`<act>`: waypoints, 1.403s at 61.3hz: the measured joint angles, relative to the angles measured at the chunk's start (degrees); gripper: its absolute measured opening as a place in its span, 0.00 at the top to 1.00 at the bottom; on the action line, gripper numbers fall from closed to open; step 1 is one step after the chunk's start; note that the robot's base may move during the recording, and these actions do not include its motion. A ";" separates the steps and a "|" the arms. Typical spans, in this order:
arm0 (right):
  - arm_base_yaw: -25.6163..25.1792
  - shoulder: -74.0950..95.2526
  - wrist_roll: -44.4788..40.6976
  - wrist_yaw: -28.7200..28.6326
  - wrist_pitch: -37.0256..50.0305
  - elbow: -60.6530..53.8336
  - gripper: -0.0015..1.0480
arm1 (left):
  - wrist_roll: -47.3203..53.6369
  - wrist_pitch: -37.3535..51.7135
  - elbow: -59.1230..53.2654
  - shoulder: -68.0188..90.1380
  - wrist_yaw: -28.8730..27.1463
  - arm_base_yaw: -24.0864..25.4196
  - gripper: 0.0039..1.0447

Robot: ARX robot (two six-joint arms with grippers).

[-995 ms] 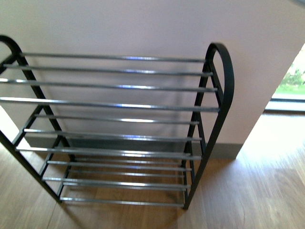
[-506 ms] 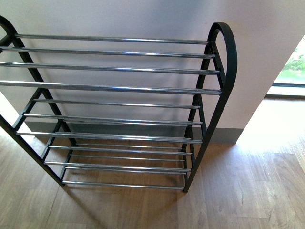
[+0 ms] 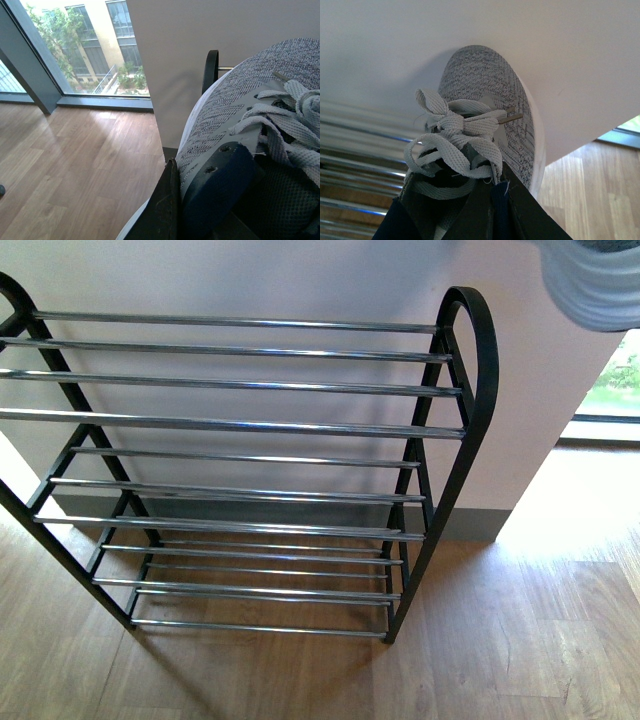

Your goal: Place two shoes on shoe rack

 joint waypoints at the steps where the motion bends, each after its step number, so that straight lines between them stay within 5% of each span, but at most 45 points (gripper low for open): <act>1: 0.24 0.50 0.02 0.35 -0.61 0.37 0.99 | 0.00 0.00 0.00 0.00 0.00 0.00 0.99; 30: 4.11 10.51 6.97 8.13 -9.22 7.28 0.99 | 0.00 0.00 0.00 0.00 0.02 0.00 0.99; 50: 4.98 16.46 15.85 9.73 -16.50 15.93 0.99 | 0.00 0.00 0.00 0.00 0.00 0.00 0.99; 86: 9.42 18.73 19.41 9.53 -22.51 20.44 0.99 | 0.00 0.00 0.00 0.00 0.02 0.00 0.99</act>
